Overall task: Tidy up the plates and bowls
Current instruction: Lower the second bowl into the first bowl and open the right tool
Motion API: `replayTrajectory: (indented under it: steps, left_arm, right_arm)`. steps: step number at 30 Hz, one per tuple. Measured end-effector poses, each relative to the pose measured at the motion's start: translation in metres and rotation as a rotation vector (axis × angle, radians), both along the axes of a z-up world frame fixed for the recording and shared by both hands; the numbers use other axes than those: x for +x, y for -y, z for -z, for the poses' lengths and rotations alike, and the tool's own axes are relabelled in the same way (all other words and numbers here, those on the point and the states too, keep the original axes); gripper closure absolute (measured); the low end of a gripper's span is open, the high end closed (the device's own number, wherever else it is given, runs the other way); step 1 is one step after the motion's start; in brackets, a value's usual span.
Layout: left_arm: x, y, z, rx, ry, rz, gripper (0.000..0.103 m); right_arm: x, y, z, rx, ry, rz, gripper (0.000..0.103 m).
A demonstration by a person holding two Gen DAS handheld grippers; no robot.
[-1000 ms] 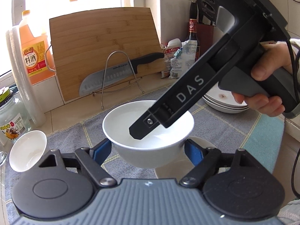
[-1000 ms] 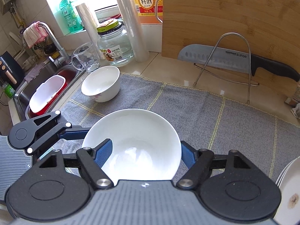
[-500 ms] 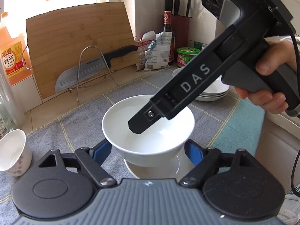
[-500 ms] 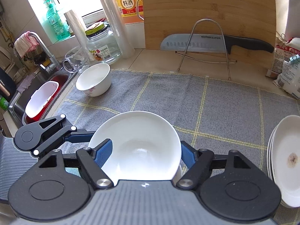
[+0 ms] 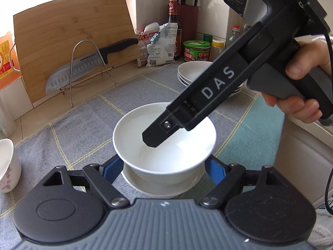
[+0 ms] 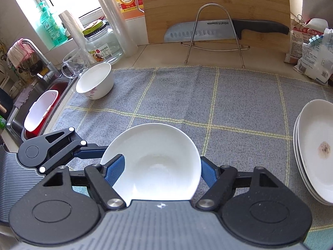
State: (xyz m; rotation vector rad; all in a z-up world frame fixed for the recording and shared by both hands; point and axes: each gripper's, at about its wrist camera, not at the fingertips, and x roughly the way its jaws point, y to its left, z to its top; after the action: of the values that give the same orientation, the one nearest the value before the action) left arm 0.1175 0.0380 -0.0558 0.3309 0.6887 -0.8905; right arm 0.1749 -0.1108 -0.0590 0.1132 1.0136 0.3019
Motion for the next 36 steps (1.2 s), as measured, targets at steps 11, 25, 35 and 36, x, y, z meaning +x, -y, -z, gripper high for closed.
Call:
replayTrajectory:
  steps: [11,25,35,36]
  left_arm:
    - [-0.0002,0.0018,0.0068,0.024,-0.017,-0.005,0.019]
    - [0.0022,0.0045,0.0085,0.037,-0.017,-0.008,0.017]
    - [0.0052,-0.0008,0.0077,-0.003,-0.046,-0.008,0.007]
    - [0.0047,-0.0019,0.0076,0.001,-0.043,-0.008,0.007]
  right_arm:
    - [0.0018,0.0002,0.0077,0.013,-0.019,-0.009,0.021]
    - [0.0031,0.0,0.0093,0.016,-0.022,-0.017,0.021]
    - [0.0028,-0.0001,0.0067,0.008,-0.003,-0.02,0.012]
    - [0.0025,-0.0005,0.0064,0.004,-0.001,-0.022,0.01]
